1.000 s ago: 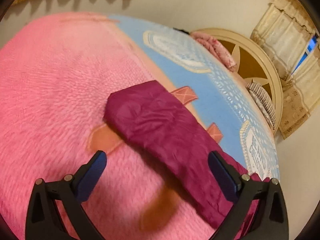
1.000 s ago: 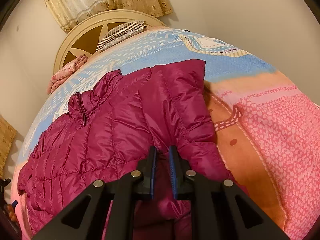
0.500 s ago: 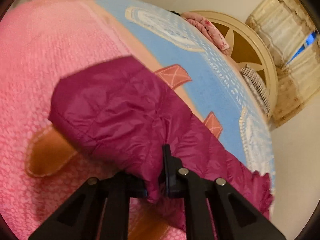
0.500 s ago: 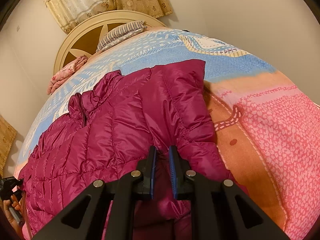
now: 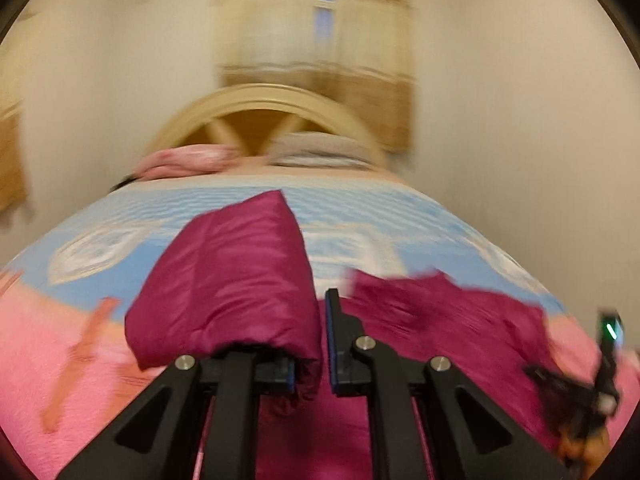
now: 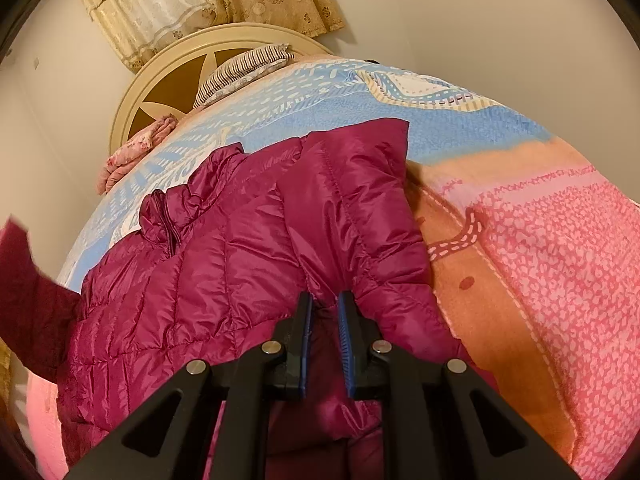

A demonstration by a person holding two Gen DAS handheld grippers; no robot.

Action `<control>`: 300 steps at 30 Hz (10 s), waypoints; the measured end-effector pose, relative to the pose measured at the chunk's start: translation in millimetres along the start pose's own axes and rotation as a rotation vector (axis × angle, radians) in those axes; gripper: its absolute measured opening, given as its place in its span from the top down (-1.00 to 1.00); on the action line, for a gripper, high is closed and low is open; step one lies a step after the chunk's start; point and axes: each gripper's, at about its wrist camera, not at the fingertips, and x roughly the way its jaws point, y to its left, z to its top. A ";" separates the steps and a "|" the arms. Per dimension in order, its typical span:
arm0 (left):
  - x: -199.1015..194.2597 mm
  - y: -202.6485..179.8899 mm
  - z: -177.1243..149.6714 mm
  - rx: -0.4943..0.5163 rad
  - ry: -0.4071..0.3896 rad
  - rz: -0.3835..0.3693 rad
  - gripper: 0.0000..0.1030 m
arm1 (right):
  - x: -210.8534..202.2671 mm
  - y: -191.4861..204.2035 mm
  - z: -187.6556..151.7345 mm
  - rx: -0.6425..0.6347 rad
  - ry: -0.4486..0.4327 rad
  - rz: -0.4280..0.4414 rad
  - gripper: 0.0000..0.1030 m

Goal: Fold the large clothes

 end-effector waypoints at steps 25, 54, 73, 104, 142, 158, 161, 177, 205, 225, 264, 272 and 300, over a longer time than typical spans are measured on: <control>-8.9 35.4 -92.3 -0.189 0.194 0.122 -0.90 | -0.5 8.5 2.1 -0.031 0.017 -0.046 0.74; 12.9 85.1 -128.0 -0.488 0.274 0.134 -0.95 | -26.9 124.4 -12.0 -0.144 0.068 0.160 0.32; 9.8 79.6 -118.5 -0.428 0.267 0.184 -0.97 | -87.9 79.7 19.6 -0.202 -0.097 0.043 0.44; 109.2 82.3 -101.0 -0.335 0.420 0.350 -1.00 | 20.9 109.1 -21.9 -0.384 0.107 -0.011 0.41; 97.3 88.1 -100.8 -0.448 0.308 0.218 -1.00 | 161.2 158.5 136.3 -0.055 0.275 -0.187 -0.71; 101.3 85.7 -100.9 -0.442 0.316 0.230 -1.00 | 174.9 175.0 139.2 -0.154 0.282 -0.294 -0.51; 101.2 85.7 -100.9 -0.442 0.316 0.229 -1.00 | 183.9 177.9 134.0 -0.195 0.305 -0.335 -0.42; 102.9 86.8 -100.9 -0.447 0.313 0.226 -1.00 | 148.4 137.6 141.1 -0.086 0.328 -0.239 0.76; 101.0 89.0 -100.4 -0.454 0.306 0.202 -1.00 | 86.2 69.9 50.6 -0.138 0.102 -0.243 0.86; 221.4 -31.5 21.8 -0.254 0.480 -0.084 -0.90 | 79.3 61.8 41.0 -0.124 0.012 -0.184 0.85; 187.8 22.2 -73.3 -0.436 0.393 -0.065 0.67 | 71.6 53.5 44.2 -0.086 0.058 -0.108 0.81; 186.6 19.9 -73.5 -0.436 0.379 -0.068 0.67 | -2.0 78.8 76.5 -0.058 -0.140 -0.032 0.82; 142.7 -5.7 7.3 -0.293 0.238 -0.070 -0.06 | 104.0 106.6 51.4 -0.225 0.074 -0.067 0.82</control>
